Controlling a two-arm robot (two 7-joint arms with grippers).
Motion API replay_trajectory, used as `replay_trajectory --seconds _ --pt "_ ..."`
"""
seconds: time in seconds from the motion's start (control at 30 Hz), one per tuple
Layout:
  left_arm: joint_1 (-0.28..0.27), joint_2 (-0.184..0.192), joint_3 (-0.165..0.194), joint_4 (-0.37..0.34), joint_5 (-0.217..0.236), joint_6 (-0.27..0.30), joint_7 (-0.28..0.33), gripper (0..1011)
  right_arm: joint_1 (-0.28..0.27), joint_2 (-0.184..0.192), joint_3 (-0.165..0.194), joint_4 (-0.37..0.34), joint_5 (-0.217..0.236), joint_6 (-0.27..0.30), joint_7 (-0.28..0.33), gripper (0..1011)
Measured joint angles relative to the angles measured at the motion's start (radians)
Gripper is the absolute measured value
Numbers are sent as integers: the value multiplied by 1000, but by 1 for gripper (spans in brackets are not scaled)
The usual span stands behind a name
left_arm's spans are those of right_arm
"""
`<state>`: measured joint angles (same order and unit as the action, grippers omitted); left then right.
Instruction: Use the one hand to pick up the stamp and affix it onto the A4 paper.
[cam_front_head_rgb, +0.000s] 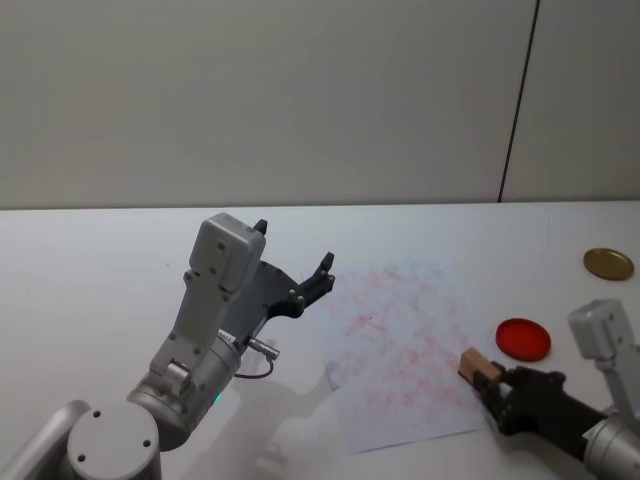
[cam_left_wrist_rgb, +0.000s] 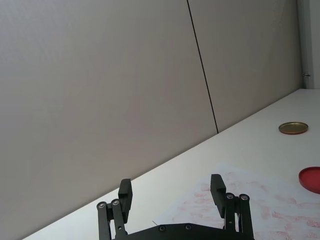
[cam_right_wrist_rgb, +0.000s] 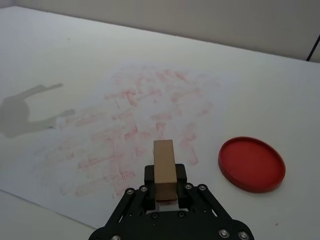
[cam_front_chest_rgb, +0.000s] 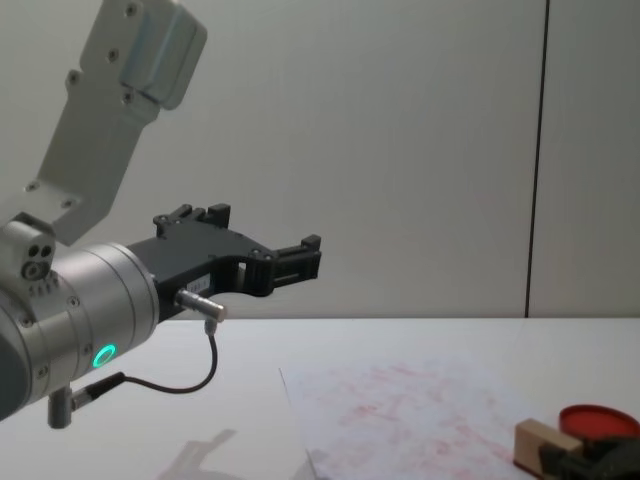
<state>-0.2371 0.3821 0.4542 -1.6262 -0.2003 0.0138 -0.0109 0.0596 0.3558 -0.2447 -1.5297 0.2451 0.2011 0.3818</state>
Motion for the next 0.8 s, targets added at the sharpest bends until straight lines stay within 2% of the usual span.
replay_trajectory --seconds 0.4,0.63,0.8 --pt "0 0 0 0 0 0 0 993 16 6 30 -34 71 -79 -38 218" --pt "0 0 0 0 0 0 0 993 31 9 42 -36 77 -98 -67 218" --pt "0 0 0 0 0 0 0 993 46 10 49 -19 59 -100 -90 218"
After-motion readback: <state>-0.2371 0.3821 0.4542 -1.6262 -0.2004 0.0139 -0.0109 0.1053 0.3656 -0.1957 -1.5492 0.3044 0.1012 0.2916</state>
